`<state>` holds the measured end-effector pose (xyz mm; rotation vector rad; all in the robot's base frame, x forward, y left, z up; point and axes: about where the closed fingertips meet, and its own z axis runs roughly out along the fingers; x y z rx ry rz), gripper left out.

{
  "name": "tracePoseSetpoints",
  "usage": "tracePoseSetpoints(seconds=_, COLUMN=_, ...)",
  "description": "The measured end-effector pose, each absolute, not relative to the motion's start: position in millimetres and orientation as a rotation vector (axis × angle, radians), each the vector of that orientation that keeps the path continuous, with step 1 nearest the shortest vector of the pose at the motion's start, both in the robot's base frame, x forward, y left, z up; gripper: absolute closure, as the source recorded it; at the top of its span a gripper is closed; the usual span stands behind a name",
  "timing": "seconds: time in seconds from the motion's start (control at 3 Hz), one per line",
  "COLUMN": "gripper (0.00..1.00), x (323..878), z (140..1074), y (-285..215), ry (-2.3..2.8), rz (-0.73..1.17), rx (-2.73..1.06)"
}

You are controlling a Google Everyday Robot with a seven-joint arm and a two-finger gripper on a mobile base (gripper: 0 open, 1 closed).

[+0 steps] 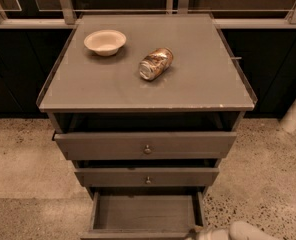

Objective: Open bottom drawer

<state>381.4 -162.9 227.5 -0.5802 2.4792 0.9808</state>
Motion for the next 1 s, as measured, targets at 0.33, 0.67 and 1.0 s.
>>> tracePoseSetpoints(seconds=0.33, gripper=0.00, x=344, z=277, y=-201, ry=2.488, rz=0.854, rx=-0.515)
tracePoseSetpoints(seconds=0.67, gripper=0.00, x=372, z=338, y=-229, ry=2.366, rz=0.646, rx=-0.610)
tracePoseSetpoints(seconds=1.0, gripper=0.00, x=372, z=338, y=-229, ry=2.366, rz=0.646, rx=-0.610)
